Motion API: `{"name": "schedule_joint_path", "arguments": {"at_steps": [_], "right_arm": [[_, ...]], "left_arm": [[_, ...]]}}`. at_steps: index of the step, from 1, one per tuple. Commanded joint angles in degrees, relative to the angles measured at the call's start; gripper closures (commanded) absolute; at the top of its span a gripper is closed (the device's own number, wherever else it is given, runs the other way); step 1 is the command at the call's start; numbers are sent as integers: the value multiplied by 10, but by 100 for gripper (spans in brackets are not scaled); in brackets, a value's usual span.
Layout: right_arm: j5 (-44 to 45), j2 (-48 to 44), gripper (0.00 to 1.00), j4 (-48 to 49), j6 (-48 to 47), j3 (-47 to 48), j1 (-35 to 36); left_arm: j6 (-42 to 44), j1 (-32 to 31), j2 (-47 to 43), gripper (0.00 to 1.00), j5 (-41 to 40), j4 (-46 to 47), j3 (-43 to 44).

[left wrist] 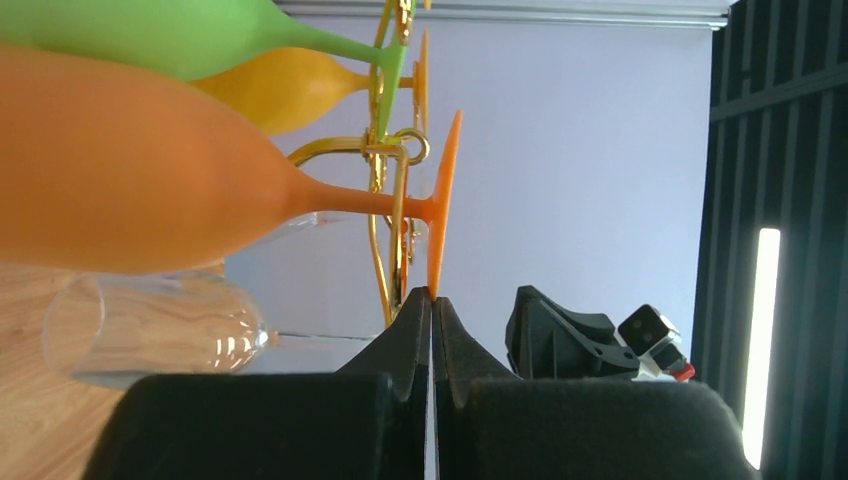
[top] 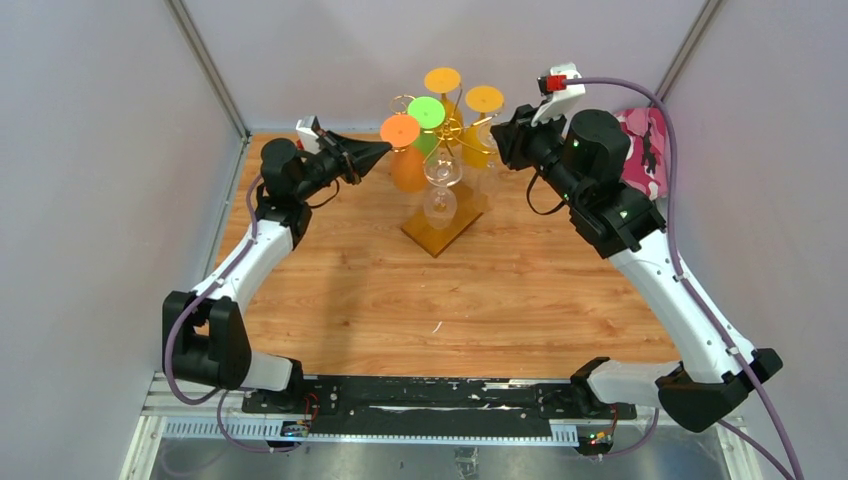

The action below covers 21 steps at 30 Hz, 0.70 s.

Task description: Take the wine glass off the wine glass rack

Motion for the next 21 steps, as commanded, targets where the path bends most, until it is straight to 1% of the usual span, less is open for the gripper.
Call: {"name": "schedule_joint_path", "arguments": {"at_steps": [1,5,10,17,21], "right_arm": [[-6,1,75,15,5,2,-6],[-4,1,75,16,5,0,-6],[-4,0,75,16,4,-1,-6],[-12,3,75,17,11,-2,-6],[-20,4,75,15,16,-1,-6]], "left_arm": [[1,-22,25,100,5,19,44],[1,-40,28,100,0,20,56],[0,-49,8,100,-2,20,44],[4,-49,-58,100,-2,18,-24],[26,-49,-101,100,1,-21,-50]]}}
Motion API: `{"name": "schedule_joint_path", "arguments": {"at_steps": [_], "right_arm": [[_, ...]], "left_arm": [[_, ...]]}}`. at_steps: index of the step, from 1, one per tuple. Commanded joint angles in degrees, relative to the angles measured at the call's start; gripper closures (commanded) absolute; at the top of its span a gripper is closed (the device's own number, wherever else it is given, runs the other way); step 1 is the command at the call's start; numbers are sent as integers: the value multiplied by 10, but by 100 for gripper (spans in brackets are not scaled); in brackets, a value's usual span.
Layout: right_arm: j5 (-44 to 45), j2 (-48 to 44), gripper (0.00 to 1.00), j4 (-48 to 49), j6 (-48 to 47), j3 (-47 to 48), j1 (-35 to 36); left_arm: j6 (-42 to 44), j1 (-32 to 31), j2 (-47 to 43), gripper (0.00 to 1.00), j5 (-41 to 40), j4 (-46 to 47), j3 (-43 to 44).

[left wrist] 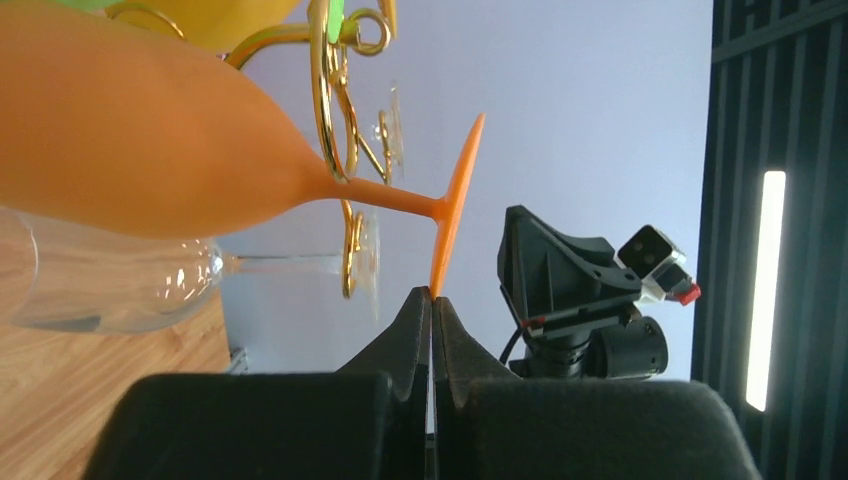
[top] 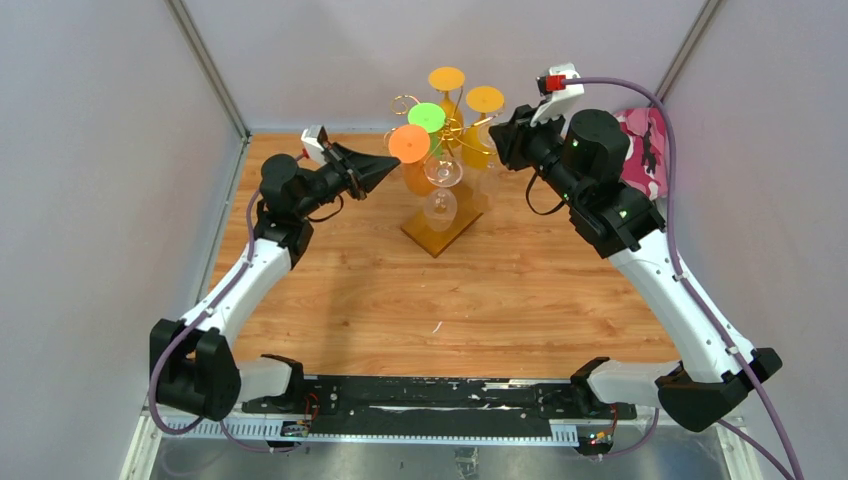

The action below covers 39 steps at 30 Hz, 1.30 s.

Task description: Take the wine glass off the wine glass rack

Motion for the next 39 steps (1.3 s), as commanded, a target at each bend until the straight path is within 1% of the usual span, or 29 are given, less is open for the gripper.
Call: {"name": "schedule_joint_path", "arguments": {"at_steps": [1,7,8,13,15,18,19,22,25,26,29,32,33,34,37,38,39], "right_arm": [[-16,1,75,13,14,-2,-6],[-25,1,76,12,26,-7,-6],[-40,3,76,11,27,-8,-6],[-60,3,78,7,32,-11,-6],[-63,2,79,7,33,-14,-6],[-76,-1,79,9,32,-19,-6],[-80,-2,78,9,34,-20,-6],[-92,-7,73,10,39,-26,-6],[-112,-19,66,11,42,-33,-6],[-123,-23,62,11,42,-34,-6],[-161,-40,52,18,42,-42,-6],[-191,-69,48,33,29,-59,-6],[-196,-83,45,43,27,-69,-6],[-204,-95,44,56,25,-80,-6],[-245,-128,43,78,15,-101,-8],[-260,-135,42,84,12,-106,-10],[-279,-140,42,92,14,-110,-14]], "left_arm": [[23,-2,-56,100,6,-29,-27],[79,0,-134,100,-12,-142,-34],[90,1,-144,100,-17,-160,-34],[136,19,-190,100,-35,-242,-28],[167,22,-211,100,-52,-298,-8],[242,22,-238,100,-94,-411,58],[263,22,-246,100,-102,-435,77],[288,22,-268,100,-105,-473,128],[308,22,-278,100,-96,-496,179],[316,21,-278,100,-86,-504,199],[318,22,-268,100,-27,-482,241],[305,22,-248,100,47,-421,258],[303,21,-241,100,64,-407,260],[298,21,-235,100,84,-372,259],[245,21,-207,100,153,-210,237],[237,20,-195,100,171,-168,234],[249,20,-184,100,185,-155,237]]}}
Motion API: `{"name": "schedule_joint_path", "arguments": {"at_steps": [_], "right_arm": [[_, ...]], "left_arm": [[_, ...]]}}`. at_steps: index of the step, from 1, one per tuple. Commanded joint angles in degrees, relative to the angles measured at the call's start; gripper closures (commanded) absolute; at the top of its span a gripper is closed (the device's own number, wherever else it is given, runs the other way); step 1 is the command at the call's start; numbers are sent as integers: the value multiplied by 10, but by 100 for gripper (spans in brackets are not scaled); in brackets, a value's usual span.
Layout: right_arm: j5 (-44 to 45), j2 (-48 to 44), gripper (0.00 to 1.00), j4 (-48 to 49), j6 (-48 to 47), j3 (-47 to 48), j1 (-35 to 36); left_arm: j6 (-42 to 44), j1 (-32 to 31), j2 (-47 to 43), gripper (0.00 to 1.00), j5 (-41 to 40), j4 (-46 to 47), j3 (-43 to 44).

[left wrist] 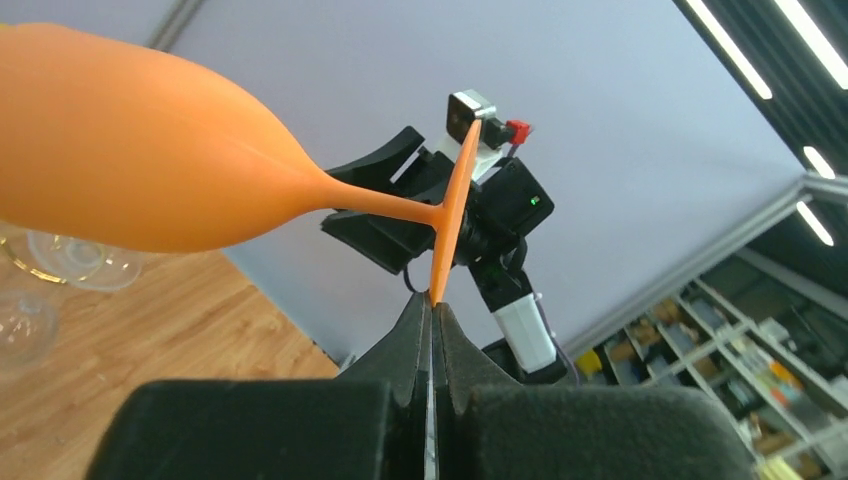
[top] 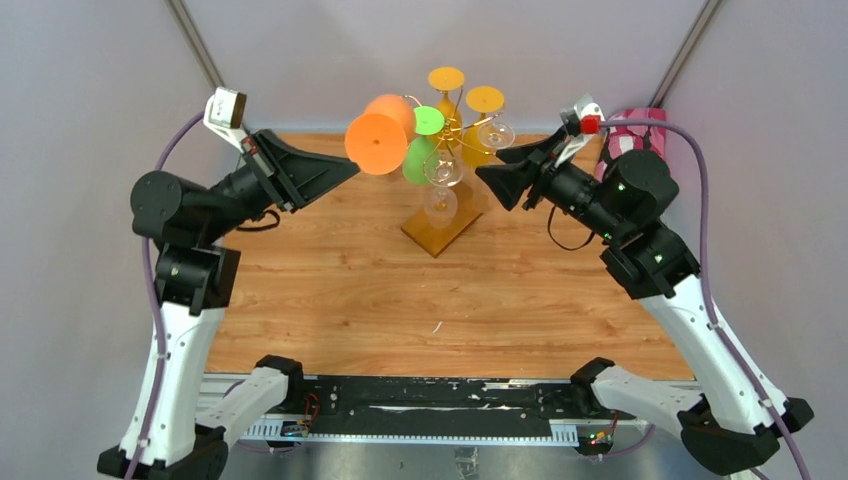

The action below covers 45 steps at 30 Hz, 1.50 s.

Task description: Take the wine glass off the wine glass rack

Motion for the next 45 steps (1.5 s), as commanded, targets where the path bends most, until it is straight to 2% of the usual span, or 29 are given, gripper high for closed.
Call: {"name": "schedule_joint_path", "arguments": {"at_steps": [1,4,7,9,11,12,16,20,23,24,26,27,32,43,45], "right_arm": [[-103,-33,42,62,-8,-22,-21],[-177,-28,42,103,19,-33,-44],[-220,-30,42,139,18,-49,-73],[-268,-29,42,161,20,-52,-99],[-327,-22,42,193,42,-51,-150],[-360,-16,42,213,62,-49,-176],[-470,14,42,339,160,-46,-255],[-549,62,43,506,288,-37,-271],[-590,116,44,713,494,-24,-270],[-594,137,44,835,572,-19,-268],[-585,182,45,1000,728,3,-268],[-583,199,47,1013,758,12,-264],[-591,222,51,1015,766,8,-221],[-577,224,52,1015,763,23,-134],[-575,230,58,1015,764,33,-118]], "left_arm": [[-17,1,51,100,124,171,-11],[-42,-5,77,100,172,304,-32],[-121,-8,108,100,218,478,-54],[-243,-8,136,100,235,689,-70],[-410,-8,178,100,229,912,-64],[-449,-13,200,100,230,948,-61],[-426,-22,204,100,233,951,-87],[-383,-36,182,100,246,951,-120],[-362,-40,169,100,245,951,-135],[-358,-42,168,100,244,951,-135],[-352,-45,170,100,244,951,-131],[-350,-47,172,100,244,951,-128],[-351,-50,181,100,243,951,-126],[-348,-51,185,100,238,951,-134],[-345,-51,189,100,236,951,-138]]}}
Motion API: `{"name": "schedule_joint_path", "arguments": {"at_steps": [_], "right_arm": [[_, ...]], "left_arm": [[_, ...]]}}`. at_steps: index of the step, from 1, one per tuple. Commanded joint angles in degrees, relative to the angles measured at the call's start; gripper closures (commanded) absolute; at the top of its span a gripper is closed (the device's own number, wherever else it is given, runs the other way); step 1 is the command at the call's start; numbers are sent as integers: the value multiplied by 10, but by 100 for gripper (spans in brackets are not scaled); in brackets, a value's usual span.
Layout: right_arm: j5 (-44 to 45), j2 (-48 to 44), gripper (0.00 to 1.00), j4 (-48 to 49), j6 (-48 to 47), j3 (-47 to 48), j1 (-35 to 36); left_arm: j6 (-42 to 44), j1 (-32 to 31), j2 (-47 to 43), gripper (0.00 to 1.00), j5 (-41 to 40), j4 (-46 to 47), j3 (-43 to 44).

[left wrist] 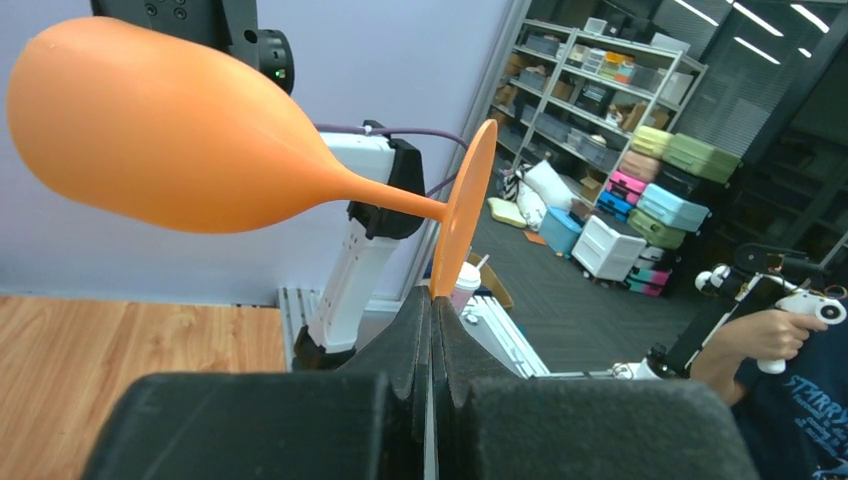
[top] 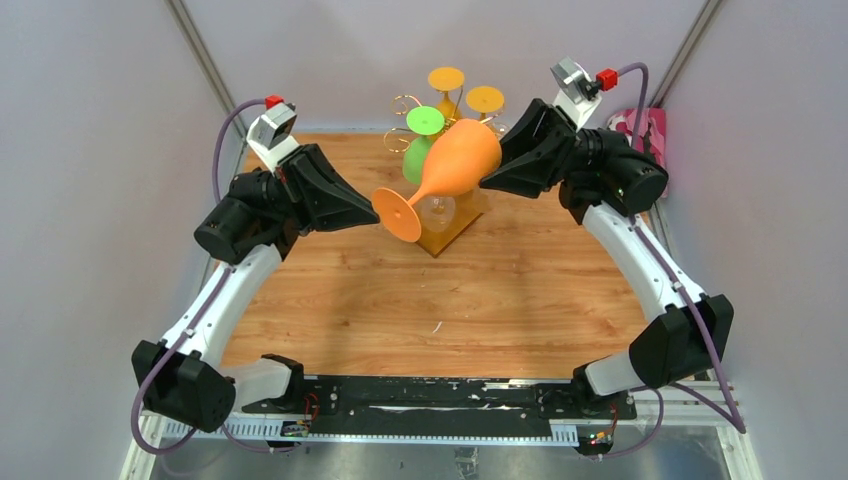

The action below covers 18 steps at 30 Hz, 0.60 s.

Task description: Take the wine glass off the wine glass rack

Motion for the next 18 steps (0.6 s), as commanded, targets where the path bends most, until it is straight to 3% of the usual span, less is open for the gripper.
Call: {"name": "schedule_joint_path", "arguments": {"at_steps": [1,6,9,10,16,18], "right_arm": [[4,9,65,55,15,34,38],[28,18,100,54,22,38,50],[35,14,100,55,24,34,51],[35,11,100,54,24,33,50],[30,-39,100,43,19,14,33],[32,-63,100,26,6,-2,13]], "left_arm": [[16,-5,8,100,-1,37,-5],[20,-5,34,100,-2,37,-9],[20,-5,54,100,-3,37,-5],[22,-5,62,96,-4,37,0],[-8,0,110,51,-1,38,83],[-18,8,121,42,-8,38,109]]}}
